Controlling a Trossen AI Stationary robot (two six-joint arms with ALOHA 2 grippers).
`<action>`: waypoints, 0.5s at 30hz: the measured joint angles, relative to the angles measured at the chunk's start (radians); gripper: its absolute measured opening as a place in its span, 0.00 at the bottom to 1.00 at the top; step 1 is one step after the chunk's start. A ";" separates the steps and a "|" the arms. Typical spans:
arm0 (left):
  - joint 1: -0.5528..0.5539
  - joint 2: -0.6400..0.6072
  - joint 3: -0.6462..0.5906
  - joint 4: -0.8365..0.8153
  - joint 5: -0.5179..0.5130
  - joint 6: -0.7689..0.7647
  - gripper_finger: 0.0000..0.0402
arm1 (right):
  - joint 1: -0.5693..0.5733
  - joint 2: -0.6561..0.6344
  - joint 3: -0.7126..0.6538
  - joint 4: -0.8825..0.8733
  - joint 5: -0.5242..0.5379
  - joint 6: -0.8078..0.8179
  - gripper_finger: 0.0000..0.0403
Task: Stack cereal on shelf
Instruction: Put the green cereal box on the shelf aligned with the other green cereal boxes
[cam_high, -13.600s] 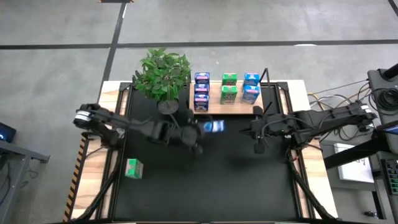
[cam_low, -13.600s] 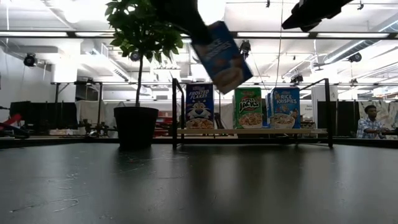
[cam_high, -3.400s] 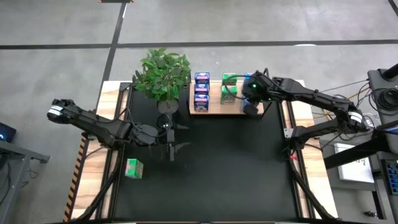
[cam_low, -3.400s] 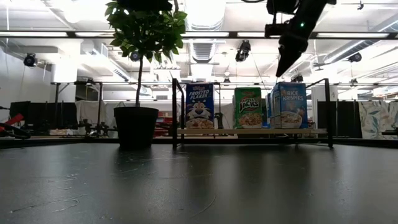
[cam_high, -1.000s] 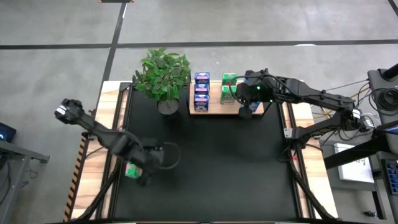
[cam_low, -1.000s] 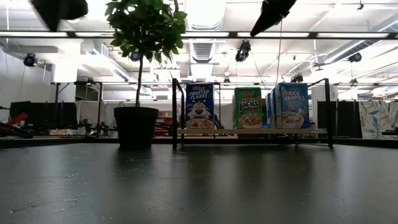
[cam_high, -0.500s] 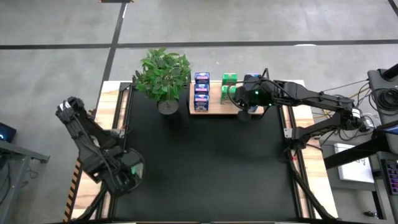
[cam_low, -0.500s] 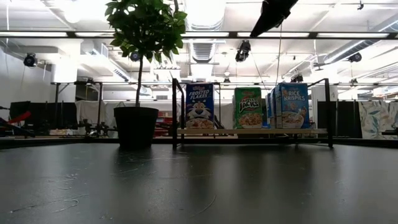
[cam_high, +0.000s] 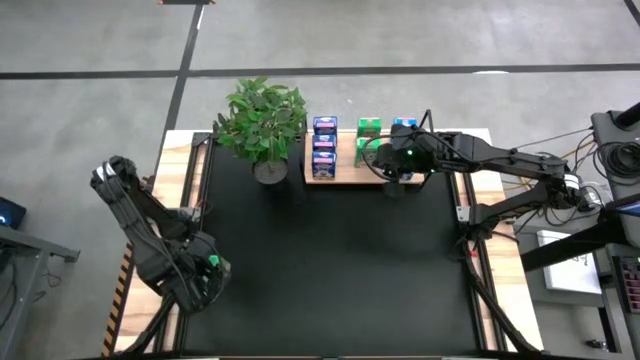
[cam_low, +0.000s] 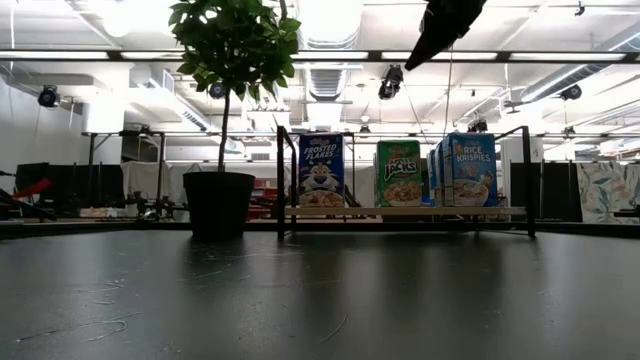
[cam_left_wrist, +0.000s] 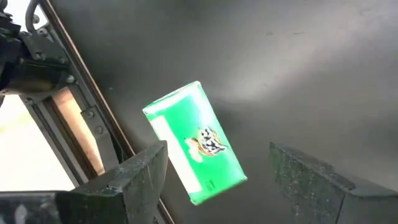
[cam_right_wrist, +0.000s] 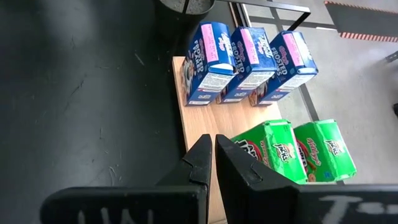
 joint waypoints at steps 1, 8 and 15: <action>0.000 0.000 -0.008 0.002 0.000 0.000 0.66 | 0.000 0.000 0.000 0.000 0.000 0.000 0.03; 0.000 0.001 -0.073 0.022 0.027 -0.025 0.66 | 0.000 0.000 0.000 -0.001 0.000 -0.007 0.03; 0.000 0.003 -0.120 0.079 0.028 -0.016 0.64 | 0.000 0.000 0.000 -0.001 0.000 -0.007 0.03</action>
